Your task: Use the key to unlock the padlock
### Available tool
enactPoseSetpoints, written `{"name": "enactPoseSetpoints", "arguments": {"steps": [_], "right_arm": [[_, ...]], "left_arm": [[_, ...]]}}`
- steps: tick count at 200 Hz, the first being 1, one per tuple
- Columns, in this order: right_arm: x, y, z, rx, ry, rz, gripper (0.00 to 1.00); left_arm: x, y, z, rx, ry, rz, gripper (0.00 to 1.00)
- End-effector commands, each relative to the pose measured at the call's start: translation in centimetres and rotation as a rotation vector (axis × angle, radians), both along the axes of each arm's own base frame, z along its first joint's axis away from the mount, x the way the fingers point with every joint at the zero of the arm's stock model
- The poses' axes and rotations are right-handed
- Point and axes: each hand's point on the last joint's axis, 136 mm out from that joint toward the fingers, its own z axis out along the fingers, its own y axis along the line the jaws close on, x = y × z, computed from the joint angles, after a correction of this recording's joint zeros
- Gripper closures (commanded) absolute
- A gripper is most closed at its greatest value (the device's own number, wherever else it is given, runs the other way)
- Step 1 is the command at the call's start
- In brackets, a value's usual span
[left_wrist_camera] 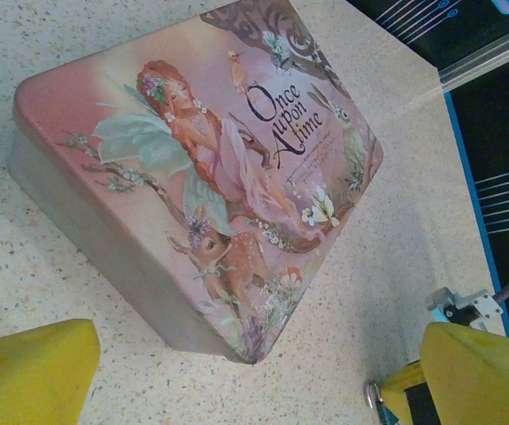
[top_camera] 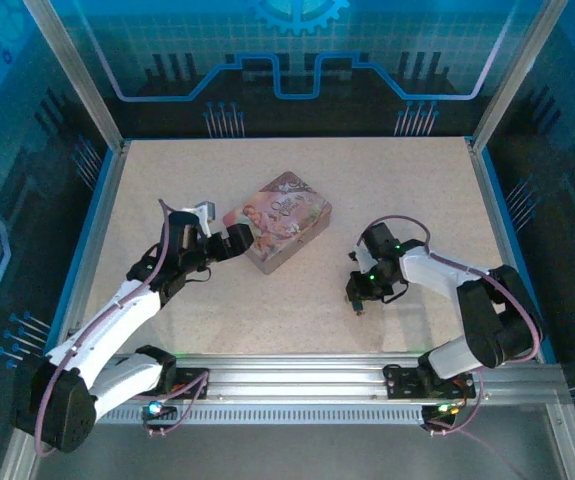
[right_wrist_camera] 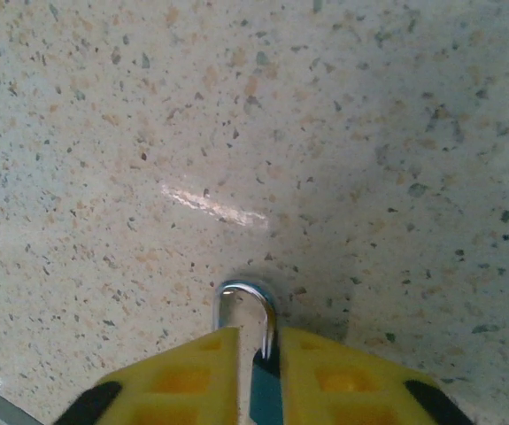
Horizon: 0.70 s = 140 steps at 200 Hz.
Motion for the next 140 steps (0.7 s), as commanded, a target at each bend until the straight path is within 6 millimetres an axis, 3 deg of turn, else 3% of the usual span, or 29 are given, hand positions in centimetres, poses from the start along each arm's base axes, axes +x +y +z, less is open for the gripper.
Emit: {"name": "enactPoseSetpoints", "arguments": {"steps": [1, 49, 88, 127, 140], "right_arm": [[0.8, 0.4, 1.2, -0.006, -0.038, 0.015, 0.73], [2.9, -1.1, 6.9, -0.046, -0.266, -0.003, 0.54], [6.0, -5.5, 11.6, -0.139, -0.544, -0.11, 0.33], [8.1, -10.1, 13.4, -0.224, -0.733, -0.218, 0.01], [8.7, -11.8, 13.5, -0.258, -0.789, -0.257, 0.0]], "left_arm": [[-0.1, 0.0, 0.1, -0.018, 0.003, -0.01, 0.06], [-0.1, 1.8, 0.7, -0.016, -0.019, 0.053, 0.03], [0.2, 6.1, 0.5, 0.078, -0.064, 0.216, 0.01], [0.1, 11.4, 0.2, 0.258, -0.112, 0.39, 0.01], [0.2, 12.4, 0.4, 0.316, -0.15, 0.406, 0.01]]}}
